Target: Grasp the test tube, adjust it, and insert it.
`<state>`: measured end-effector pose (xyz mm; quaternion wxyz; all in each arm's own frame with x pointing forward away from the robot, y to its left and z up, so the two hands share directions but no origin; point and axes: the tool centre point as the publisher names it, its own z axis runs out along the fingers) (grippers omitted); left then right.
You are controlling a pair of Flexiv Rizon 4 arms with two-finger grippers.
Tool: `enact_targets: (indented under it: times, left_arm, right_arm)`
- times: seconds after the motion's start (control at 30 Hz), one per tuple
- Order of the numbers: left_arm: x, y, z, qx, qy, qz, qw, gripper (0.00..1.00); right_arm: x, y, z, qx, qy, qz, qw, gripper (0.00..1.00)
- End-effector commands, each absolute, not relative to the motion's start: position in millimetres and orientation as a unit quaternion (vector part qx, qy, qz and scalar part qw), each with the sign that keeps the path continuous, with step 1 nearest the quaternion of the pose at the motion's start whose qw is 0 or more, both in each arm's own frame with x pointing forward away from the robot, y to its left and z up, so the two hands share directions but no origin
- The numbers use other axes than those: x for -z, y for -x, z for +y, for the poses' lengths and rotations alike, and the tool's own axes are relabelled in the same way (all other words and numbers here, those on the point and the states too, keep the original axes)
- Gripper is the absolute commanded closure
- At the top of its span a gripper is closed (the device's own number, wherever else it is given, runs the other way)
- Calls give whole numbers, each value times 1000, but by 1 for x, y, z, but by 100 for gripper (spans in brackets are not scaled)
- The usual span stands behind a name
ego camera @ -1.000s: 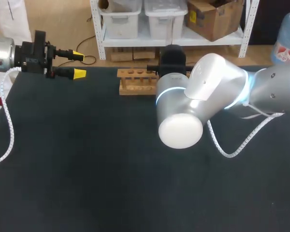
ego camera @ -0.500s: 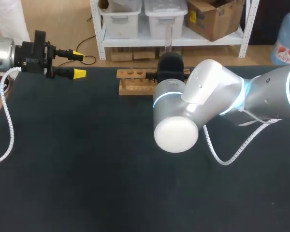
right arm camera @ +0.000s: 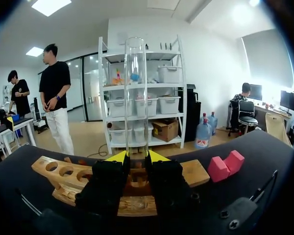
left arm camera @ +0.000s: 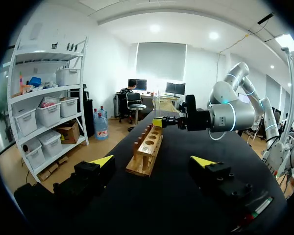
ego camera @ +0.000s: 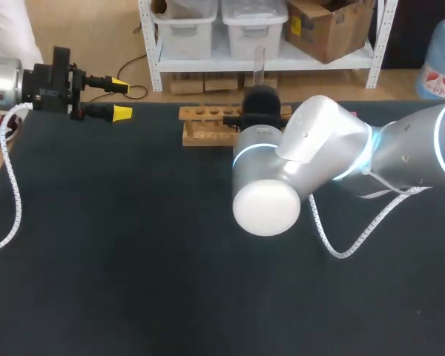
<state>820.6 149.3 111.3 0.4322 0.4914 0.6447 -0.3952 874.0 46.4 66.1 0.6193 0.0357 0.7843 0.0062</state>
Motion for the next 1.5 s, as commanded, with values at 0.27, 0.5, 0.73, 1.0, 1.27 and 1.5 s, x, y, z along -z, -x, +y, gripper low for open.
enact_targets:
  times: [0.27, 0.5, 0.73, 1.0, 1.27, 1.5]
  left_arm:
    - [-110, -821, 150, 395, -492, 643, 434, 0]
    - [-110, -821, 150, 395, -492, 643, 434, 0]
    - [-110, -821, 150, 395, -492, 643, 434, 0]
    - [-110, -821, 150, 395, -492, 643, 434, 0]
    - [-110, -821, 150, 395, -492, 643, 434, 0]
    - [-110, -821, 150, 395, -492, 643, 434, 0]
  right_arm:
    - [-64, -870, 47, -4, -34, 787, 615, 57]
    - [-66, -869, 47, -2, -35, 787, 616, 54]
    - [-77, -862, 49, -7, -29, 789, 614, 0]
    - [-94, -839, 50, -35, -2, 801, 598, 0]
    - [-109, -818, 41, -85, 20, 817, 569, 0]
    - [-120, -805, 39, -118, 57, 819, 559, 0]
